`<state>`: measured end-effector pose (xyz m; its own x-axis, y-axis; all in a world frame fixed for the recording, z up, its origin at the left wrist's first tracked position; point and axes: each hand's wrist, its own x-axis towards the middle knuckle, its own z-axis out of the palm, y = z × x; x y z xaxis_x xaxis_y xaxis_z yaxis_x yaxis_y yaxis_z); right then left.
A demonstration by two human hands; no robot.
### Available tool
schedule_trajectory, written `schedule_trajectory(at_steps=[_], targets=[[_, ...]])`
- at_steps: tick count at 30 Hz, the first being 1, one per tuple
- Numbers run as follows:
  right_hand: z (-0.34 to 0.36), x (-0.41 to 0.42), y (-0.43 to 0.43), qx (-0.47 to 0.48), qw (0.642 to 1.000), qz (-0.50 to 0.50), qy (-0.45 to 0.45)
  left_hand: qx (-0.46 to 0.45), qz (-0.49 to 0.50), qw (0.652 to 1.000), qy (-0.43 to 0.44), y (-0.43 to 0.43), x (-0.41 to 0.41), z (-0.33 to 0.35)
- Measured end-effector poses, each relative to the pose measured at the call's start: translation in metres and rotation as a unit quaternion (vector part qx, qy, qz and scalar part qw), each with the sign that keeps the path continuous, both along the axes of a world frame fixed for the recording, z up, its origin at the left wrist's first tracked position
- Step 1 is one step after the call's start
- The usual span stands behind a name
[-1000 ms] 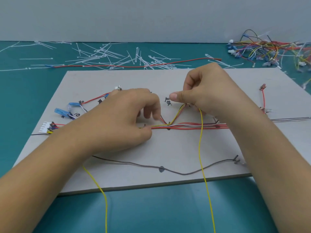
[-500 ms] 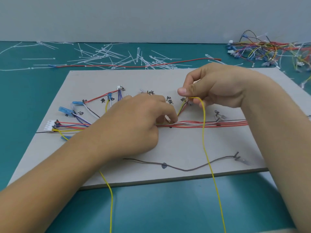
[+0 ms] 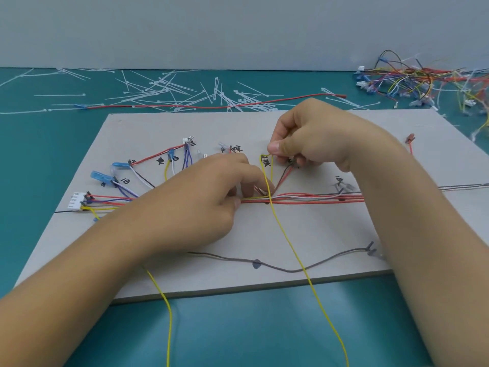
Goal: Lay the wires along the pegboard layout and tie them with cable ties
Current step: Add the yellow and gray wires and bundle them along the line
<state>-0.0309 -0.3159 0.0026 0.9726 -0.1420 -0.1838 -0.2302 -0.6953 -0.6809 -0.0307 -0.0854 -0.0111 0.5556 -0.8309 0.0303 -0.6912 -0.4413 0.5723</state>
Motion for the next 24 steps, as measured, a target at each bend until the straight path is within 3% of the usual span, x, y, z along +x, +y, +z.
schedule_trajectory(at_steps=[12, 24], targets=[[-0.009, 0.003, 0.006, 0.027, 0.999, -0.006, -0.028, -0.009, 0.050, 0.998, 0.041, -0.002, 0.001, -0.004], [-0.007, 0.007, 0.019, -0.051, 0.998, -0.018, -0.028, -0.017, 0.095, 0.995, 0.036, -0.001, 0.001, 0.002]])
